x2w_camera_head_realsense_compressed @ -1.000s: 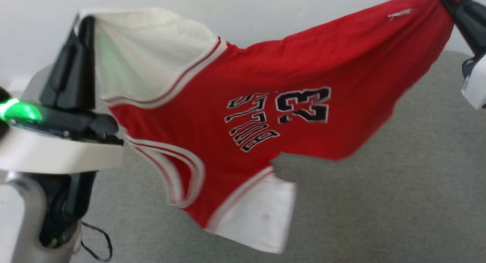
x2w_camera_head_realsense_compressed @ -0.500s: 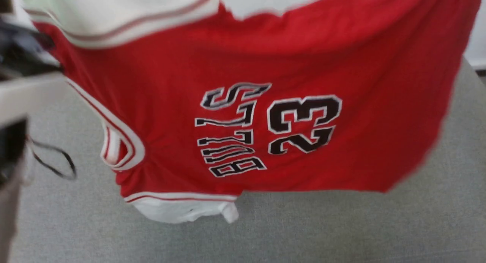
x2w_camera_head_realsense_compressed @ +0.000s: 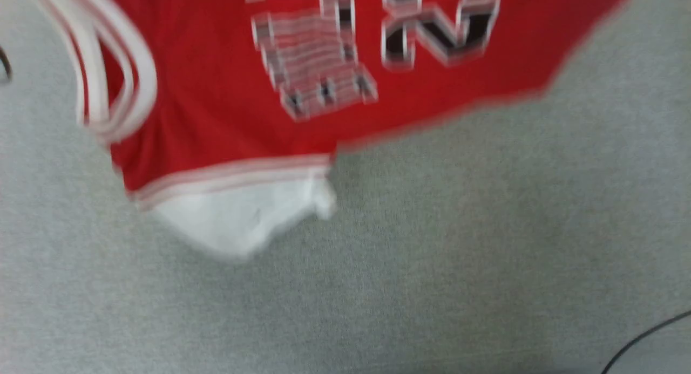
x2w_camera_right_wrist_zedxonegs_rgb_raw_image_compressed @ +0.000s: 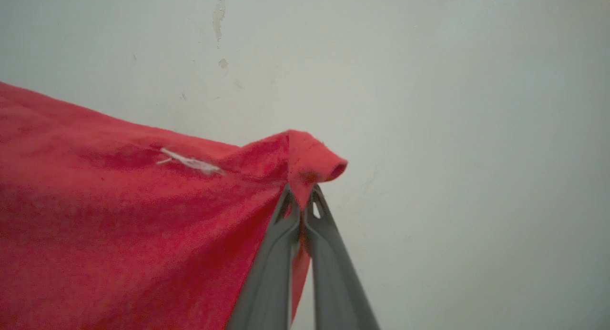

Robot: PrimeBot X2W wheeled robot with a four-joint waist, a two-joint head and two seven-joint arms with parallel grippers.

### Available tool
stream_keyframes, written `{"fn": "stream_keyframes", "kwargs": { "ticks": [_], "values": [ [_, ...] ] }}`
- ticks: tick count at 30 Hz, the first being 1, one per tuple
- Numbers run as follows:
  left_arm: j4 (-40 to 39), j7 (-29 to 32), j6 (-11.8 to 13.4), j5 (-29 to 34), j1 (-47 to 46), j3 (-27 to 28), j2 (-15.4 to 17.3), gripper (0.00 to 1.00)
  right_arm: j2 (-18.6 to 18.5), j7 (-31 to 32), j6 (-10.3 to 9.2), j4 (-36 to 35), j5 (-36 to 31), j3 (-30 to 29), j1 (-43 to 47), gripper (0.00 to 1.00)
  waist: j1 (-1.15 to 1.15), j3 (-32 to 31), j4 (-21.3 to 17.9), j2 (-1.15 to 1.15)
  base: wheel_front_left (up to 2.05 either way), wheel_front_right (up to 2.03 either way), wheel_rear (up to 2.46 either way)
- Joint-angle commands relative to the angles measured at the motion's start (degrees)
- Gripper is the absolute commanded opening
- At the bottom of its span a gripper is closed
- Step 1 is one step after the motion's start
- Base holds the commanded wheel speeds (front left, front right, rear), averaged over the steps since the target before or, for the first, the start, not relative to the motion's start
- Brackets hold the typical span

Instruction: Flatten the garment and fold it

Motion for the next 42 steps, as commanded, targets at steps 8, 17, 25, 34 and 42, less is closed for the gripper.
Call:
{"fn": "stream_keyframes", "kwargs": {
  "ticks": [8,17,25,34,42],
  "values": [
    [14.4,-8.3,-2.0,4.9,-15.3,-1.5,-3.0,0.00,3.8,-8.3,-0.12,16.6,-5.0,5.1,-17.1,0.00,-0.02,14.5,-0.3,0.00,0.00,0.00,0.00],
    [25.6,-15.1,-4.5,8.2,-26.0,-4.0,-6.6,0.00,8.4,-19.3,-0.12,32.7,-8.5,4.2,-27.8,0.00,-0.02,18.9,0.6,0.00,0.00,0.00,0.00],
    [27.6,-16.3,-6.2,7.6,-15.1,-5.2,-8.7,0.00,11.2,-26.9,-0.12,40.8,-10.0,7.3,-22.2,0.00,-0.02,19.8,2.6,0.00,0.00,0.00,0.00],
    [23.9,-16.3,-4.7,12.3,14.1,-10.1,-8.3,0.00,11.8,-29.4,-0.12,42.4,-7.6,9.7,-5.8,0.00,-0.02,11.8,5.2,0.00,0.00,0.00,0.00],
    [19.9,-9.1,-2.7,8.6,35.7,-12.9,-5.9,0.00,10.3,-29.4,-0.12,40.3,-3.9,15.4,11.5,0.00,-0.02,0.1,6.7,0.00,0.00,0.00,0.00]
  ]
}}
